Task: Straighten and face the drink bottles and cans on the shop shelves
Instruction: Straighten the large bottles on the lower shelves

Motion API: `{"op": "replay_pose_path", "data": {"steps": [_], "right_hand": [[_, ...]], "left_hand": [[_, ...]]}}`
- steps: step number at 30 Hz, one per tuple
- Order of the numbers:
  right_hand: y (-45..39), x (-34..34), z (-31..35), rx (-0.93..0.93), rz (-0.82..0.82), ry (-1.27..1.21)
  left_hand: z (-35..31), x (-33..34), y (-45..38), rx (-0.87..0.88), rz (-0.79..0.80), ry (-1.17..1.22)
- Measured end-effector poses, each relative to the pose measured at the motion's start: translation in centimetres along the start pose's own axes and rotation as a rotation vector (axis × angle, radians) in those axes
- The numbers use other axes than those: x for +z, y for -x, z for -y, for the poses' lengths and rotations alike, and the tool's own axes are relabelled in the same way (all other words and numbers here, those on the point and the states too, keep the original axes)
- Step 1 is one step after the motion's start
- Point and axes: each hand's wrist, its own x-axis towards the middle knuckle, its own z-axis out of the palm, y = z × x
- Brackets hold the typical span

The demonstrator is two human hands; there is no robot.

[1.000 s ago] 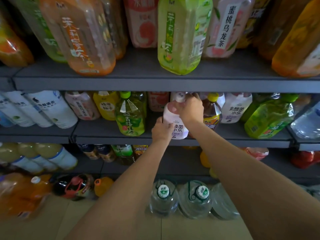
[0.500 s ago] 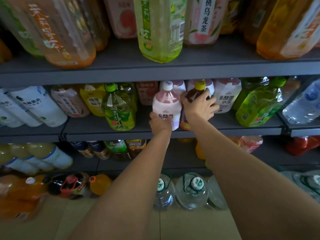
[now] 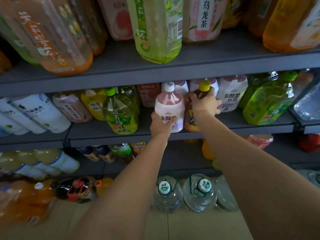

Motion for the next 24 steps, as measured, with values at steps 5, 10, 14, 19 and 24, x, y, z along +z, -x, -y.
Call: {"op": "replay_pose_path", "data": {"steps": [5, 10, 14, 19, 24], "right_hand": [[0.3, -1.1, -0.9, -0.044, -0.034, 0.049], [0.5, -2.6, -1.6, -0.018, -0.096, 0.049], [0.7, -3.3, -2.4, -0.043, -0.091, 0.077], [1.6, -2.9, -2.3, -0.051, -0.073, 0.065], [1.8, -2.5, -1.7, -0.021, -0.085, 0.055]], "left_hand": [[-0.1, 0.7, 0.5, 0.007, 0.011, -0.023], [-1.0, 2.1, 1.2, -0.058, 0.042, 0.018], [-1.0, 2.5, 1.5, -0.068, 0.033, 0.043], [-1.2, 2.4, 1.7, -0.133, 0.025, 0.042], [-1.1, 1.9, 2.0, -0.215, 0.077, 0.089]]}}
